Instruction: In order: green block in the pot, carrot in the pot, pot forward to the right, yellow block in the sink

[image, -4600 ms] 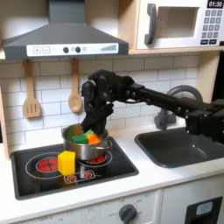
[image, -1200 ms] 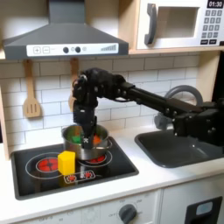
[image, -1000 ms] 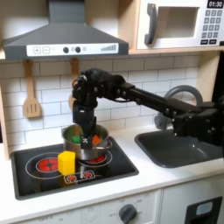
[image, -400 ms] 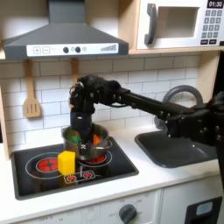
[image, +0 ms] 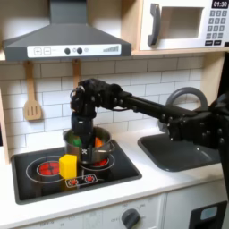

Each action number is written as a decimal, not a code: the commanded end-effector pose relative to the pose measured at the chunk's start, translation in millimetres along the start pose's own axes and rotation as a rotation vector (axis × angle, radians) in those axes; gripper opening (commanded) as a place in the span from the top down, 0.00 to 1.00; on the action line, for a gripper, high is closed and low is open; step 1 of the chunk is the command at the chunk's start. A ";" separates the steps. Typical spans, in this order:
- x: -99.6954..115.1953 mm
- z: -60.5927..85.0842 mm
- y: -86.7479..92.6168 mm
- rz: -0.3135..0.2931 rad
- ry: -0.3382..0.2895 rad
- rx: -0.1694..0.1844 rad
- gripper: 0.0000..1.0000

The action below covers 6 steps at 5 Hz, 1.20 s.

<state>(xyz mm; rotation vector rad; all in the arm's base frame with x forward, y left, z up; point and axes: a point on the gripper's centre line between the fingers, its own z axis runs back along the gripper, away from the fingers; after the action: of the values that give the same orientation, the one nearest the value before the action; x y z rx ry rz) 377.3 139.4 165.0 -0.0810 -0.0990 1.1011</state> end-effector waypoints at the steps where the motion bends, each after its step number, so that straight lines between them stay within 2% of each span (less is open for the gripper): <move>1: 0.8 0.7 -0.5 -0.009 -0.010 -0.007 0.00; 2: 0.7 -1.8 0.0 -0.007 -0.011 -0.001 0.00; 3: 1.2 -4.6 2.3 0.002 -0.012 0.000 0.52; 4: 0.1 -5.6 0.4 0.004 -0.006 -0.009 1.00; 6: 0.4 -6.4 0.7 0.006 -0.009 -0.005 1.00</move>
<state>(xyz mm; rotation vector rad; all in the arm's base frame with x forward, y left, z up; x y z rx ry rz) 377.8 140.4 156.8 -0.0770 -0.1046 1.1042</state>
